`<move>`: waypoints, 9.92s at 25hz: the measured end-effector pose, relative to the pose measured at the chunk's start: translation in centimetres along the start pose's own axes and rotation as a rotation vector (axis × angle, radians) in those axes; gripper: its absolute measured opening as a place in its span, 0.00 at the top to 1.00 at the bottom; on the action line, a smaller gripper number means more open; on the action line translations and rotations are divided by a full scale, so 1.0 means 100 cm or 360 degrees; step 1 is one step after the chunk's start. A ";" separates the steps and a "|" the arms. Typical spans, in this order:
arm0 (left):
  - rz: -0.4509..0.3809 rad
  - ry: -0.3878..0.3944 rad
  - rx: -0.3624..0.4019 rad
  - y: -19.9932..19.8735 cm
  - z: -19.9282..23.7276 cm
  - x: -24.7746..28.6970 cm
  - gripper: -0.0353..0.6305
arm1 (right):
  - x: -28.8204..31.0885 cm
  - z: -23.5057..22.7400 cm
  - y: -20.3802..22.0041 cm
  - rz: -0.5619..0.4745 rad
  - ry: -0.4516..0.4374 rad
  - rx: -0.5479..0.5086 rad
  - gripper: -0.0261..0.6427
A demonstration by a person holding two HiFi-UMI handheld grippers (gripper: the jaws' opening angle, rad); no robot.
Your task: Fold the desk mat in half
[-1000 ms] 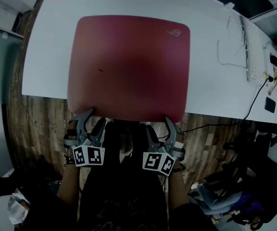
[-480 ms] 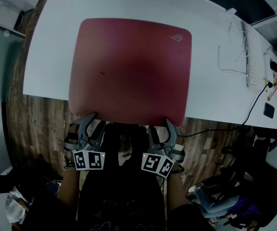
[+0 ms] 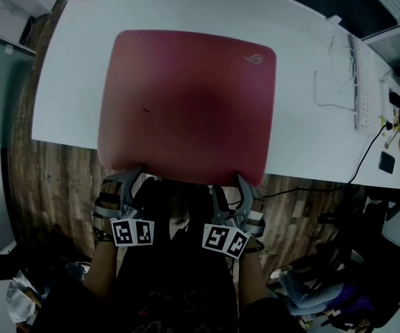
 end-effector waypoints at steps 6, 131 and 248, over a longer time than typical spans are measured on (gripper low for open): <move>0.0028 -0.0110 0.0110 0.002 0.001 0.009 0.60 | 0.005 -0.002 0.002 -0.0008 0.0062 -0.0078 0.51; -0.0013 0.0218 0.0476 -0.068 0.312 0.214 0.88 | 0.240 -0.245 -0.142 -0.0018 -0.0095 -0.0897 0.85; -0.0830 -0.0473 -0.1214 -0.167 0.286 -0.109 0.94 | -0.104 -0.257 -0.189 -0.0966 0.0363 0.1066 0.95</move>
Point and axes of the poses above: the fingertips, and each gripper's own axes: x forward along the fingers, z to its left, y out of its underside, the point moved 1 cm from there along -x, backward along the fingers
